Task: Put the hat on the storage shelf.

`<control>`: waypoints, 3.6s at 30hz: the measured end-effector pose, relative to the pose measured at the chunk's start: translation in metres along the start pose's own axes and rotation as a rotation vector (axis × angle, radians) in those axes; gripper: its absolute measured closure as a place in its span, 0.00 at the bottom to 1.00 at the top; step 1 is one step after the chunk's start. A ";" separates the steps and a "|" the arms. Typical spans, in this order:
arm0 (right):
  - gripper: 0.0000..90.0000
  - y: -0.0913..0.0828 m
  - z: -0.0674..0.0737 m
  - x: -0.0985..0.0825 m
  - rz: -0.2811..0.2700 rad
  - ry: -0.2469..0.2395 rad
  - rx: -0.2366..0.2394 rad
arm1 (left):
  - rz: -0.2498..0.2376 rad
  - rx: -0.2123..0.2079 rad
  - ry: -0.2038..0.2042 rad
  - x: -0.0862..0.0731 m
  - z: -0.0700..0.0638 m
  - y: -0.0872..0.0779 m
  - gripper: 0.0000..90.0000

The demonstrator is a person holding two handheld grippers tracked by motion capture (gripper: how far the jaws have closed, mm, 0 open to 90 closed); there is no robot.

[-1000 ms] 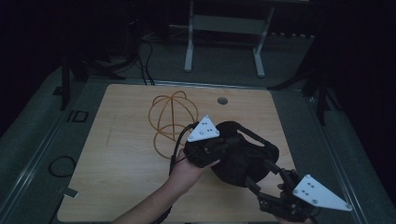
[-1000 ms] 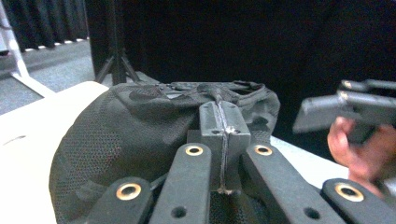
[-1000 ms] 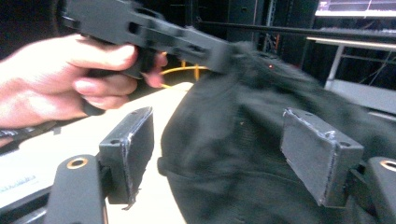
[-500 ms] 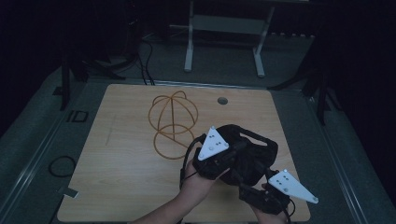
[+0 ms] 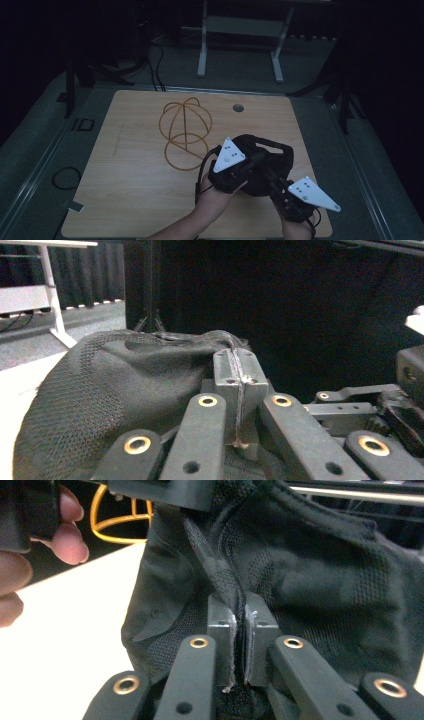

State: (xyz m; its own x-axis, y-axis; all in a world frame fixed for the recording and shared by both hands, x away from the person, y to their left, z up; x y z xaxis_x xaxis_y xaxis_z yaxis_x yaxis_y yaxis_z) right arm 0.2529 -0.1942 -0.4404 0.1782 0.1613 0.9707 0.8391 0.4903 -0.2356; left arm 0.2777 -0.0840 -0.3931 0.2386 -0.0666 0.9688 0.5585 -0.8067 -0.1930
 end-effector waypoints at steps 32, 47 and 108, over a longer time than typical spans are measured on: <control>0.96 -0.022 -0.012 0.062 -0.052 -0.252 0.027 | 0.102 0.054 0.028 -0.035 0.067 -0.072 0.08; 0.95 0.010 0.019 0.102 -0.064 -0.311 0.201 | 0.135 0.258 0.058 -0.110 0.111 -0.127 0.03; 0.78 0.203 0.089 0.109 0.220 -0.226 0.463 | 0.166 0.504 -0.084 -0.198 0.177 -0.182 0.03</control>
State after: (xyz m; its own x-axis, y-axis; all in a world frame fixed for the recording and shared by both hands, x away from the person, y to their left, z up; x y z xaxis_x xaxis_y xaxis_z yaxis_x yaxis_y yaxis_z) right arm 0.3969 -0.0004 -0.3868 0.1668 0.4569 0.8738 0.4717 0.7412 -0.4776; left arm 0.2695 0.1805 -0.5769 0.4068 -0.1055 0.9074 0.8154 -0.4060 -0.4128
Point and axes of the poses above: each handheld gripper's, and its own axes: y roughly forward along the jaws, x roughly out of its top, z roughly to its left, the point moved 7 cm from there along y, roughly forward along the jaws, and after that the axes turned 2 degrees about -z, right-handed, at the moved point
